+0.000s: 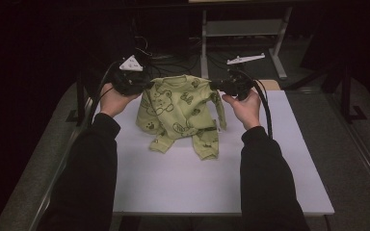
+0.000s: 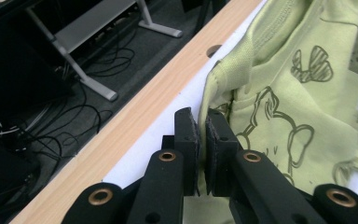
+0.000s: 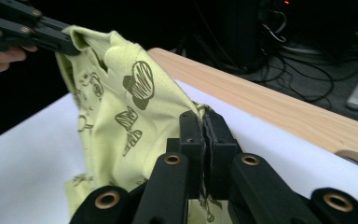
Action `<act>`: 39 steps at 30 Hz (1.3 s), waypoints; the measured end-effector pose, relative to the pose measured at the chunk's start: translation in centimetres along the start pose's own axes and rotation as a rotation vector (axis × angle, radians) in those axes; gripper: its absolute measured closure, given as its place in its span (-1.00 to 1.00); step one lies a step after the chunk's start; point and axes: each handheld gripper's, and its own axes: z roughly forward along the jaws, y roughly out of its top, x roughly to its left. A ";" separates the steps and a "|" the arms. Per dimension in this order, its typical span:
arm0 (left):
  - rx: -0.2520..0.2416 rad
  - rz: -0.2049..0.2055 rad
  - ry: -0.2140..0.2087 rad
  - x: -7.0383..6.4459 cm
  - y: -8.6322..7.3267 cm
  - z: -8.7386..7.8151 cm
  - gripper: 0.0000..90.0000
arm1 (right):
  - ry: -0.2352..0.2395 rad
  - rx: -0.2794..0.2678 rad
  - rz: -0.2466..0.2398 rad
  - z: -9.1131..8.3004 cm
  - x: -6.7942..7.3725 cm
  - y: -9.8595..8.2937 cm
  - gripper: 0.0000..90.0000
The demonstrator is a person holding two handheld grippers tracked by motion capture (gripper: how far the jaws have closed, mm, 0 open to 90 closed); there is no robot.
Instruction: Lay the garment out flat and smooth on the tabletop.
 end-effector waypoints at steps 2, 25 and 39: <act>0.002 0.007 0.020 -0.2 -0.3 0.7 0.85 | -0.019 0.005 0.014 0.3 -0.5 -0.4 0.93; 0.132 -0.124 0.138 -0.5 -3.4 9.2 0.88 | -0.214 -0.003 0.172 7.2 -4.4 -5.0 0.88; 0.059 -0.399 0.132 2.2 -8.4 4.1 0.14 | -0.252 -0.010 0.190 5.3 -6.0 -6.0 0.04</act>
